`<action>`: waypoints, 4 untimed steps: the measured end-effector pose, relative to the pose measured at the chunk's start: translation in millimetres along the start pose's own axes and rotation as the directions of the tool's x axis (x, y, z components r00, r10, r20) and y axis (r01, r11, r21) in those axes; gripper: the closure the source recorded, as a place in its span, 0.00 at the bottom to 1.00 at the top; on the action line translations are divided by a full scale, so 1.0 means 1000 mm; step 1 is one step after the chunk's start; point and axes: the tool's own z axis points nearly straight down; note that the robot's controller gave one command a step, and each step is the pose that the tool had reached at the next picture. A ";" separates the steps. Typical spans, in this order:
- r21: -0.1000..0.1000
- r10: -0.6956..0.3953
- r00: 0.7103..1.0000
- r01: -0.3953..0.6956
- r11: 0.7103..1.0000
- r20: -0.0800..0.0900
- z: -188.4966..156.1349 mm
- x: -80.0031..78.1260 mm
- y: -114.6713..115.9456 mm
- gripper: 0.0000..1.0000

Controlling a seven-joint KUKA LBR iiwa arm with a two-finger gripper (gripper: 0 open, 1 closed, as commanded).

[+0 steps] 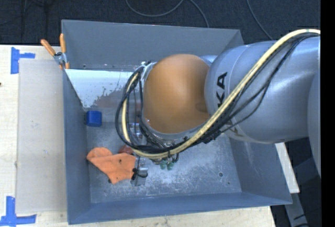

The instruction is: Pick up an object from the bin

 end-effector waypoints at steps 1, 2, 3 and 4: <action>-0.001 0.002 1.000 -0.002 1.000 0.003 -0.003 0.000 -0.001 0.00; 0.001 -0.092 0.996 0.092 0.996 -0.003 -0.031 -0.005 -0.002 0.00; -0.002 -0.164 0.986 0.164 0.986 0.016 -0.017 0.001 0.011 0.00; 0.000 -0.208 0.978 0.208 0.978 0.001 0.051 -0.025 0.015 0.00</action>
Offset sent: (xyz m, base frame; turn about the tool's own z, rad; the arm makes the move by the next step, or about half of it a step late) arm 0.0168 -0.0050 0.0882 -0.2550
